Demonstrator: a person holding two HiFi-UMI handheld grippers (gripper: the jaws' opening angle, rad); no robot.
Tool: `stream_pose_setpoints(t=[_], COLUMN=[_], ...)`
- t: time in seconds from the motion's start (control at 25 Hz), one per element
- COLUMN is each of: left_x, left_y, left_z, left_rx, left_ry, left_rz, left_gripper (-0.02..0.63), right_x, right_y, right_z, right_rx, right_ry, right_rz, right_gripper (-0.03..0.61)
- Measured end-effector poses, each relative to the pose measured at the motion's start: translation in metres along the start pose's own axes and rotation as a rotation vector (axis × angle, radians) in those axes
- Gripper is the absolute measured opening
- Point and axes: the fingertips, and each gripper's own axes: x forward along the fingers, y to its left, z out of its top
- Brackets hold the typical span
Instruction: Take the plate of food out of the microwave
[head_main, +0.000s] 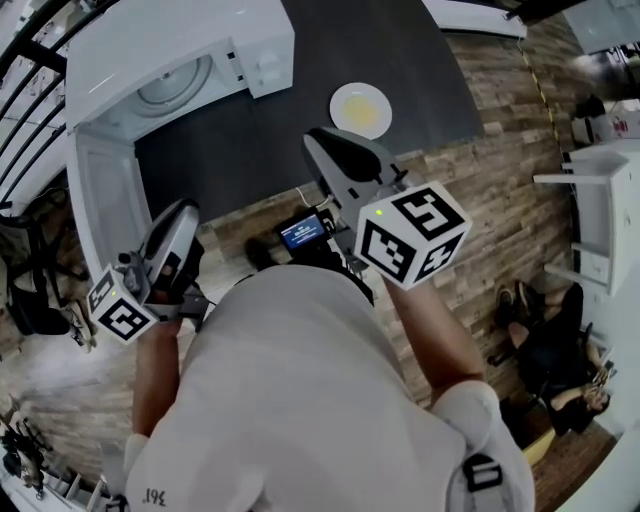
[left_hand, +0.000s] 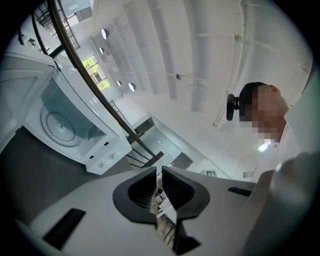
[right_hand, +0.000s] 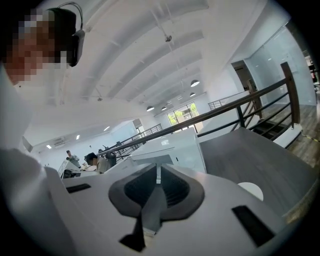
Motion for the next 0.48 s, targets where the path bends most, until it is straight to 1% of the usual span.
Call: stream_pose_setpoints(t=[0.16,0.2,0.48], left_x=[-0.011,-0.013,-0.016], left_y=[0.001,0.001,-0.001], left_z=[0.002,0.003,0.008], left_rx=[-0.004,-0.003,0.011], left_ry=[-0.017,-0.023,-0.042], left_rz=[0.022,0.026,0.026], left_gripper=[0.037,0.037,0.037], right_x=[0.006,0.008,0.021], right_y=[0.016,0.019,0.033], right_z=[0.003,0.003,0.006], right_rx=[-0.04,-0.049,-0.061], right_ry=[0.01,0.011,0.015], right_rz=[0.046,0.056,0.116], right_gripper=[0.023,0.0,0.0])
